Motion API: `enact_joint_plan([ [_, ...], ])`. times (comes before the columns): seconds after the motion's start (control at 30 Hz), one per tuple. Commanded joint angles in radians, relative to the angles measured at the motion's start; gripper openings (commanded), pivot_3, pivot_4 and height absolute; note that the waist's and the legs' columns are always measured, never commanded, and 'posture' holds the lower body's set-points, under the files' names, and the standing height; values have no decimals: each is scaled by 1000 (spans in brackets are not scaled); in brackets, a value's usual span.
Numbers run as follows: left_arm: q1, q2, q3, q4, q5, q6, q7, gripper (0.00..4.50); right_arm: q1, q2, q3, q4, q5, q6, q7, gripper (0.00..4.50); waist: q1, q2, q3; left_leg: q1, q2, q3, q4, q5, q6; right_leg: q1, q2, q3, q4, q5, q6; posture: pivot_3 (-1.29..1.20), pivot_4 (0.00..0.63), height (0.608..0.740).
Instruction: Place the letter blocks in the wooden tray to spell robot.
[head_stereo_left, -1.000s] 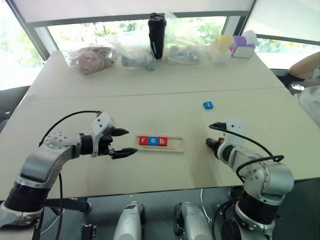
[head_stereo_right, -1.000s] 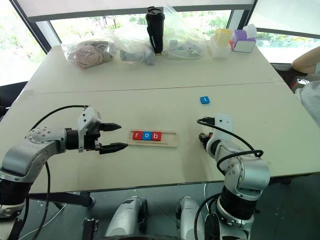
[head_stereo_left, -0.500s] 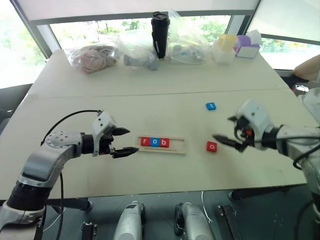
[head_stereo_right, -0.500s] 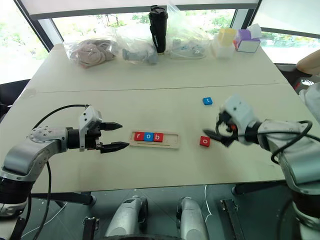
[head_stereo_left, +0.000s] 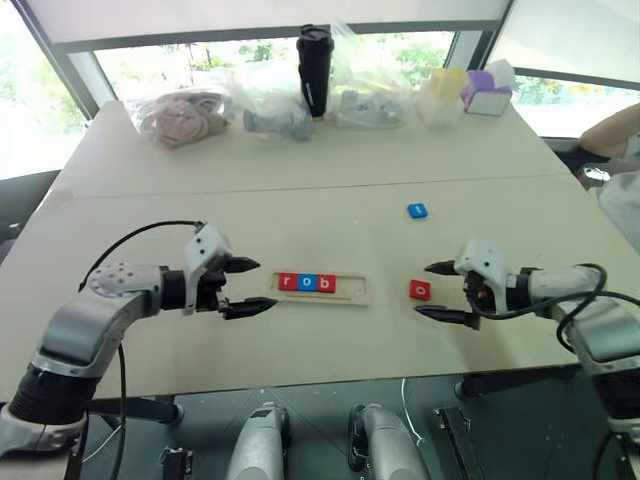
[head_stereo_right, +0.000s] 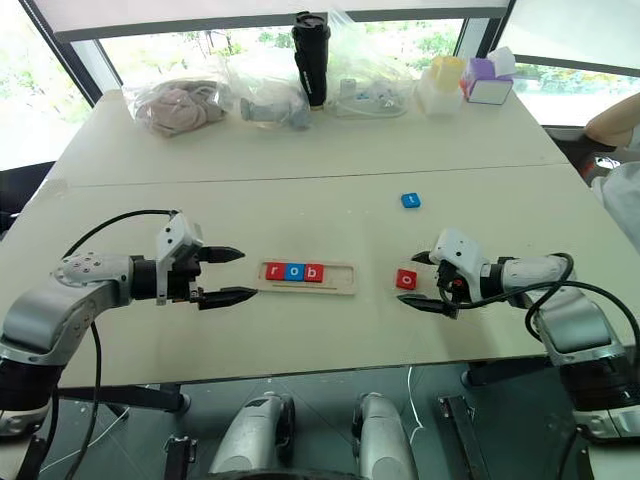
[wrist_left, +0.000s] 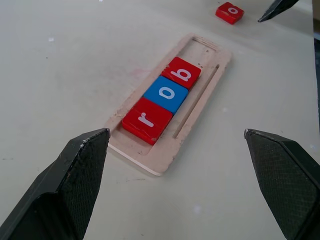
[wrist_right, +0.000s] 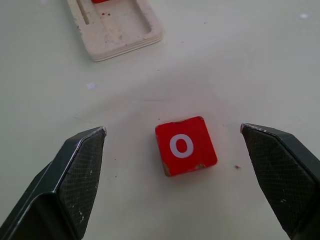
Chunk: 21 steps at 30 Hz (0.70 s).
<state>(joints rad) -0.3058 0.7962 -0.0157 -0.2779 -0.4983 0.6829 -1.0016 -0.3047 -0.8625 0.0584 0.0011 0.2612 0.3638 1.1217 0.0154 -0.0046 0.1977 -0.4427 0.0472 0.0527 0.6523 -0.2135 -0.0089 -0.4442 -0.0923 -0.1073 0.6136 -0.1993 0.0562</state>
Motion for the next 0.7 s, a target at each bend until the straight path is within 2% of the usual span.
enact_joint_plan([
  [0.03,3,9,30,-34,-18,1,3,4500,-37,14,0,39,-13,-33,6,4473,0,0,0,0,0,0,0,0,0,0,0,0,0,0,0,0,150,740],
  [0.13,10,8,29,-43,-18,3,10,4500,-52,30,8,86,-24,-43,7,4473,-1,0,0,0,0,0,1,0,0,1,0,0,0,0,0,0,150,740],
  [0.17,13,8,30,-46,-18,3,12,4500,-53,32,8,99,-27,-46,10,3940,-1,0,0,0,0,0,1,0,0,1,0,0,0,0,0,0,150,740],
  [0.2,15,8,30,-48,-18,4,13,4500,-53,33,7,108,-26,-47,14,3669,-1,0,0,0,0,0,2,0,0,1,0,0,0,0,0,0,150,740],
  [0.33,22,12,34,-49,-18,3,15,4500,-45,27,-4,109,-19,-41,30,1577,-2,0,0,1,0,0,1,0,0,1,0,0,1,0,0,0,150,740],
  [0.37,23,13,34,-49,-17,2,15,4500,-43,26,-8,104,-15,-36,32,1167,-2,0,0,1,0,0,1,0,0,1,0,0,1,0,0,0,150,740],
  [0.57,20,14,29,-40,-13,-3,11,4500,-68,33,-33,5,28,32,20,1159,-2,0,0,1,0,0,2,0,0,1,0,0,2,0,0,0,150,740],
  [0.7,11,13,22,-31,-10,-7,6,4500,-110,54,2,-102,53,92,23,1159,-3,0,0,1,0,0,2,0,0,1,0,0,2,0,0,0,150,740],
])
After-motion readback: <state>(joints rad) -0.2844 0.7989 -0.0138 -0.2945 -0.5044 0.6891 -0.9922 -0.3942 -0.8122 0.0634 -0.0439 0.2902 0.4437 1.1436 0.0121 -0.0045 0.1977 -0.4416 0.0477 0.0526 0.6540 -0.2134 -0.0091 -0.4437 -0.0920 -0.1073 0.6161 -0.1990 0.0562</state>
